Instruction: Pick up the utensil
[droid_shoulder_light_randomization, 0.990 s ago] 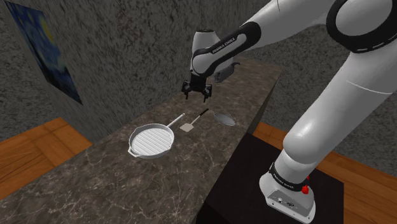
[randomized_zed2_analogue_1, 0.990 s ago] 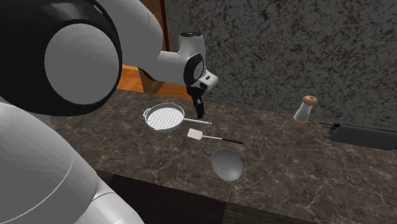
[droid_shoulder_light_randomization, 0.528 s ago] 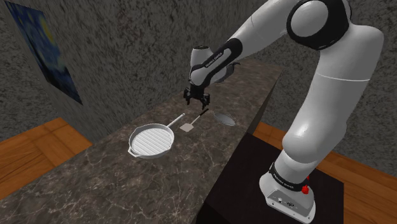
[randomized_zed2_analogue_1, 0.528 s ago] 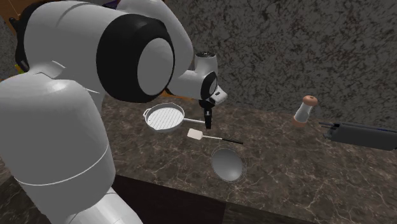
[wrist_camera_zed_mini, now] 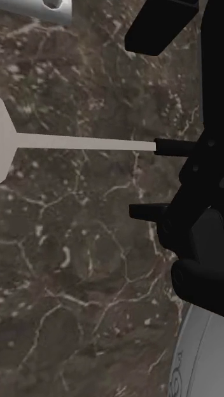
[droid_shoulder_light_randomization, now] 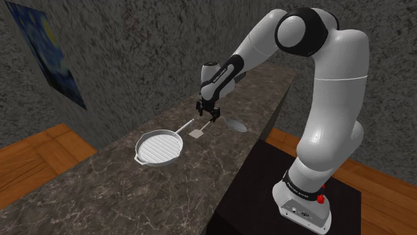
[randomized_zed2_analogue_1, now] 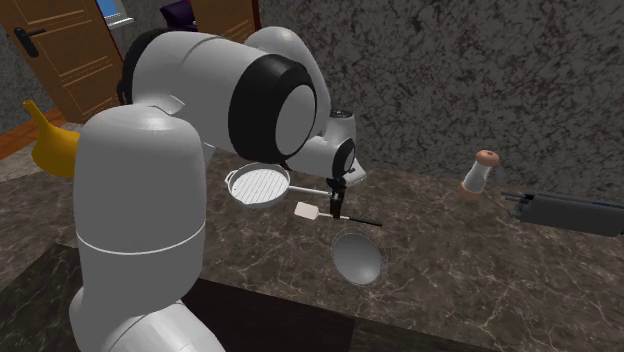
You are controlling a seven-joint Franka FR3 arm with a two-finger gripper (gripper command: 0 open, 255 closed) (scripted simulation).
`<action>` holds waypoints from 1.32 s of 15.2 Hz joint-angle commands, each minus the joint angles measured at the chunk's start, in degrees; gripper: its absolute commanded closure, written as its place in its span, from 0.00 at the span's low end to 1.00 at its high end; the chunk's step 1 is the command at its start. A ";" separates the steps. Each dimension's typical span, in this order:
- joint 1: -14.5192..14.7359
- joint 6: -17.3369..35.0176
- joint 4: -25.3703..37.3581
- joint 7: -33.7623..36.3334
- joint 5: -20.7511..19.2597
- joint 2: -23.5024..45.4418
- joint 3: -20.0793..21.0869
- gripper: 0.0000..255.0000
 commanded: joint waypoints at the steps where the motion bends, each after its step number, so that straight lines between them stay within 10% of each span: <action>1: 0.11 1.15 0.33 0.49 -0.35 1.49 -0.34 0.00; 7: 0.52 3.84 0.75 1.23 -1.18 4.62 -0.93 0.00; 8: 0.47 3.77 0.73 1.16 -1.15 4.53 -0.91 1.00; 20: 0.24 2.09 0.44 0.75 -0.65 2.55 -0.53 1.00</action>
